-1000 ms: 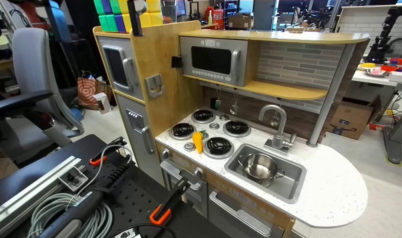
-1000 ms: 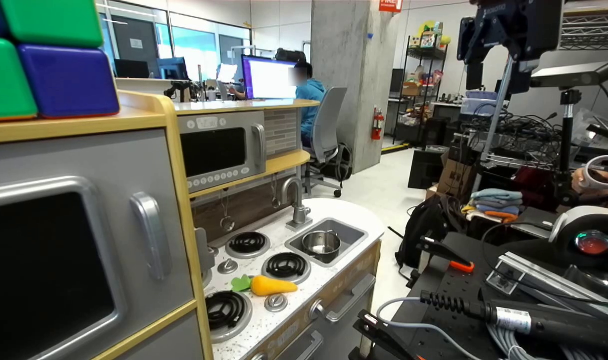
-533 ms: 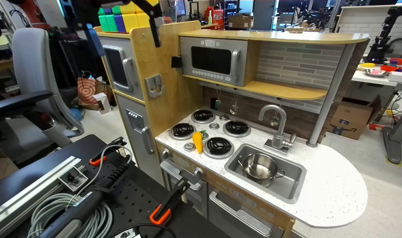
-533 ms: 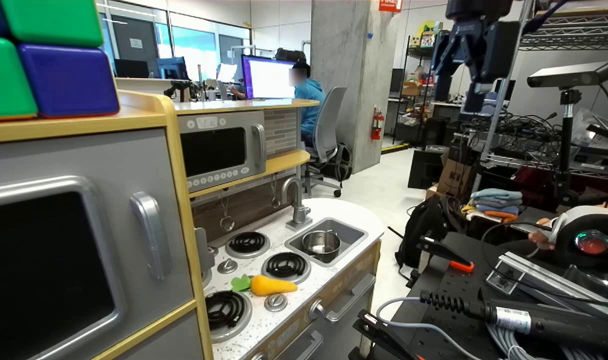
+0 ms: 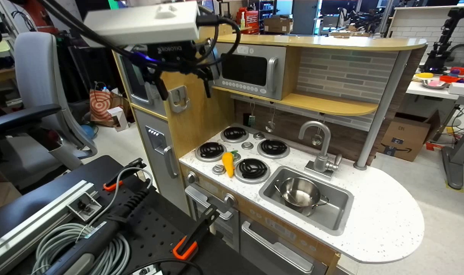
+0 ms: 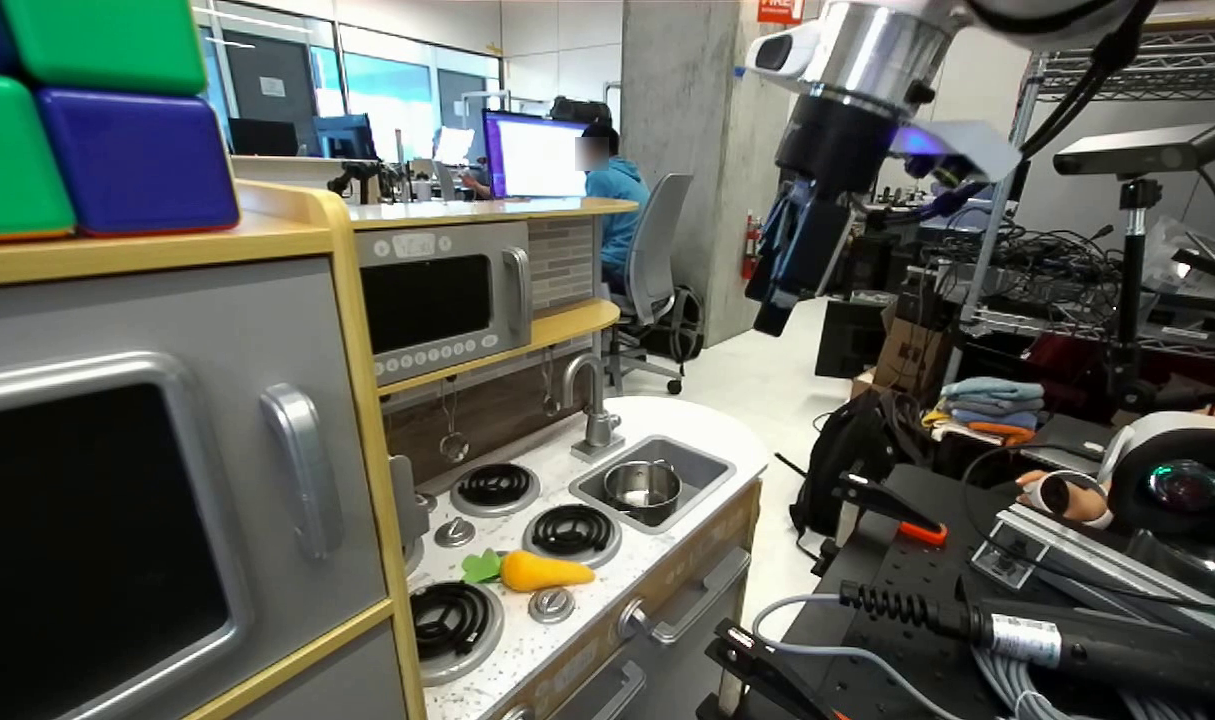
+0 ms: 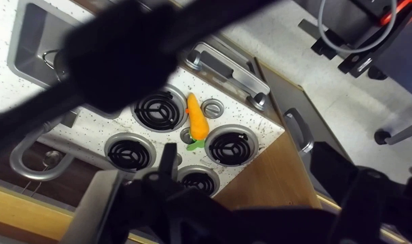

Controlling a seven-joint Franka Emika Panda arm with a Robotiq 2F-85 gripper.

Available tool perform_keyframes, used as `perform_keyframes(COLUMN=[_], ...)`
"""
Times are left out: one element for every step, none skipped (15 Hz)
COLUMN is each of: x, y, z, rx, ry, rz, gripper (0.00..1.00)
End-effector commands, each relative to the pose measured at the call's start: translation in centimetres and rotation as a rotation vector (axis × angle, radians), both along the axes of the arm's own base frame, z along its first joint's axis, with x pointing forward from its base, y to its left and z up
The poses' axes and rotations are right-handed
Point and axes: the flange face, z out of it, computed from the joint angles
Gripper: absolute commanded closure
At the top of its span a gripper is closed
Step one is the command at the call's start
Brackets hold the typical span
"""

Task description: Put the carrot plush in the pot

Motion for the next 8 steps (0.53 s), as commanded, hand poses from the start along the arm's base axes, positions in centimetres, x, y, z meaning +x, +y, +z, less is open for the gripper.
perform_keyframes(x=[3.3, 4.1, 5.0, 5.0, 3.5, 4.1, 4.5, 4.7], y=[0.4, 0.4, 0.3, 0.1, 0.4, 0.3, 0.2, 0.1], z=[-2.5, -2.7, -2.6, -2.2, -2.8, -2.8, -2.6, -2.4], rx=[0.024, 0.032, 0.041, 0.052, 0.033, 0.036, 0.039, 0.040], ry=[-0.028, -0.033, -0.030, 0.065, 0.014, 0.040, 0.051, 0.052], rz=[-0.052, -0.066, -0.075, -0.079, -0.071, -0.071, -0.072, -0.073], gripper=[0.00, 0.00, 0.00, 0.00, 0.00, 0.00, 0.00, 0.00])
